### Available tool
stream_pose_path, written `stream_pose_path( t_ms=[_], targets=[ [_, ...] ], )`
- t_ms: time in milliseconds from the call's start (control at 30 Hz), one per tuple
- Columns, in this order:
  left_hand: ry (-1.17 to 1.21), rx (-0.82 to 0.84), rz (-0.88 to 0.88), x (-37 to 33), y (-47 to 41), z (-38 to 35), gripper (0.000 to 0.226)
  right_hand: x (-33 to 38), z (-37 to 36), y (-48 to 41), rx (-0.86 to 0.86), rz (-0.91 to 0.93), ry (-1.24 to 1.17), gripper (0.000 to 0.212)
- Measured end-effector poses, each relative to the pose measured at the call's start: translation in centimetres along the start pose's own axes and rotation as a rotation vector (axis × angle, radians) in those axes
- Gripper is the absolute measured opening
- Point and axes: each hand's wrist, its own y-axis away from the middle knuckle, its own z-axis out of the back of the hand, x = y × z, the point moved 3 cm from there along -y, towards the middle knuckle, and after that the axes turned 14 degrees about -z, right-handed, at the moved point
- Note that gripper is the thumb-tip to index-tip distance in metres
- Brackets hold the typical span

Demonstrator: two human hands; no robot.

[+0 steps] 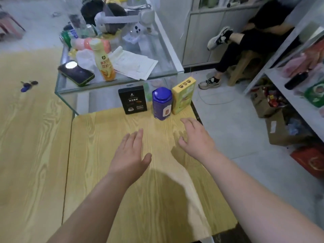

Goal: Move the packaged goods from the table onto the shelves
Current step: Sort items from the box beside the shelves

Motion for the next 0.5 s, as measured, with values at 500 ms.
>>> stream_pose_path(
  t_ms=[500],
  targets=[
    [0.614, -0.232, 0.245, 3.2, -21.7, -6.1, 0.109, -7.4, -4.0, -22.9, 0.253, -0.289, -0.566, 0.107]
  ],
)
